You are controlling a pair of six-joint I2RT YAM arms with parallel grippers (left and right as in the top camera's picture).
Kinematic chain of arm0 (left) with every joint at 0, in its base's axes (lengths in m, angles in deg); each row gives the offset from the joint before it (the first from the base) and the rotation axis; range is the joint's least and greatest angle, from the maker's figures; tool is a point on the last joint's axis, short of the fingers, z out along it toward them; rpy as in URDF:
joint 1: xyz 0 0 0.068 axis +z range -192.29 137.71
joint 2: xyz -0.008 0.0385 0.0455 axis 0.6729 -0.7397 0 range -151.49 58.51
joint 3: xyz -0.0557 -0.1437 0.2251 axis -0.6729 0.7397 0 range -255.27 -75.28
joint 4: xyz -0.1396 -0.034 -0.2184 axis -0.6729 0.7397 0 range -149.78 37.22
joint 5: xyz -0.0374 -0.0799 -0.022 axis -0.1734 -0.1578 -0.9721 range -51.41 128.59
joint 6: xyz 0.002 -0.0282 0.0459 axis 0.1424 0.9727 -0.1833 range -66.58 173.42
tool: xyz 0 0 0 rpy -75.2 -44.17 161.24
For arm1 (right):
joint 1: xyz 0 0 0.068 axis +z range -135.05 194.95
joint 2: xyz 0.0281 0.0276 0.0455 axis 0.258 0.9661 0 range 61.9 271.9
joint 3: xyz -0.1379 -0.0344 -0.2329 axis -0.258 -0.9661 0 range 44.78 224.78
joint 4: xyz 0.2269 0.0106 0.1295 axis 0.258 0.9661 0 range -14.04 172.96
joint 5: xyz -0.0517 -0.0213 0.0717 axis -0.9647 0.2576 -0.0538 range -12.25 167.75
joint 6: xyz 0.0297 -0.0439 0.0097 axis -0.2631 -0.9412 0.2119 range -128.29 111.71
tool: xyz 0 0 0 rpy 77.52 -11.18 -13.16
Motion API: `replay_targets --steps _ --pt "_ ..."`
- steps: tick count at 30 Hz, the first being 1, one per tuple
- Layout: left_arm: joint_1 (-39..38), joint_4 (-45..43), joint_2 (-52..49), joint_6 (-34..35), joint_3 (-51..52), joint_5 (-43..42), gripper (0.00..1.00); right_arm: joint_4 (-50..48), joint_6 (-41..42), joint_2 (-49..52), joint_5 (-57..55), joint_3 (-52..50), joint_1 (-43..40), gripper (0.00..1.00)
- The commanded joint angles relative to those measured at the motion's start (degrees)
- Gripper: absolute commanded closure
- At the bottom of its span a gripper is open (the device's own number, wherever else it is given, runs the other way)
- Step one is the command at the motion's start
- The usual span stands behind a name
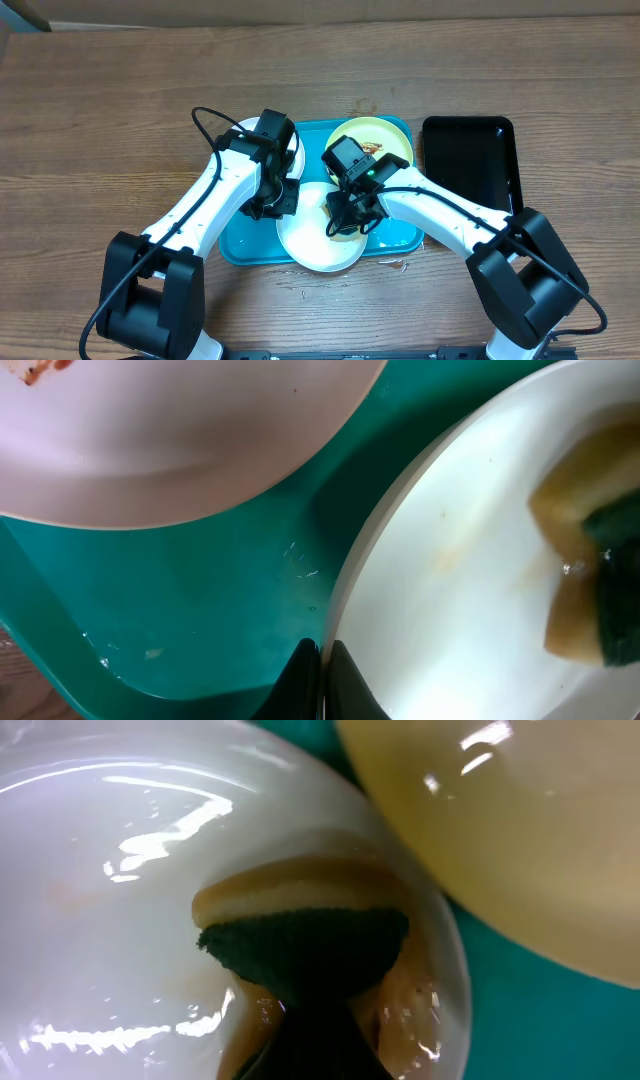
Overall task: Clean dirty plates on tray and stack at the side
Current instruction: 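Continue scrubbing the white plate surface with the right-held sponge, then move the sponge back over the black tray with the right gripper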
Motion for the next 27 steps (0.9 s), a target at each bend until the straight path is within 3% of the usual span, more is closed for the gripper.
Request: replay_targets --steps 1,9,20,27 --pt "-0.2 0.1 -0.3 1.0 -1.0 0.0 0.96 0.3 5.2 0.3 -6.9 -1.3 -0.1 0.96" --pt "-0.2 0.5 -0.3 1.0 -1.0 0.0 0.96 1.3 8.4 0.2 -7.6 -0.2 -0.1 0.96" --pt "-0.1 2.3 0.0 2.5 -1.7 4.2 0.96 12.5 8.5 -4.7 -14.8 12.4 -1.1 0.96" --pt "-0.1 4.1 3.2 2.4 -4.2 6.5 0.96 16.2 6.9 -9.1 -10.1 13.1 -11.7 0.96"
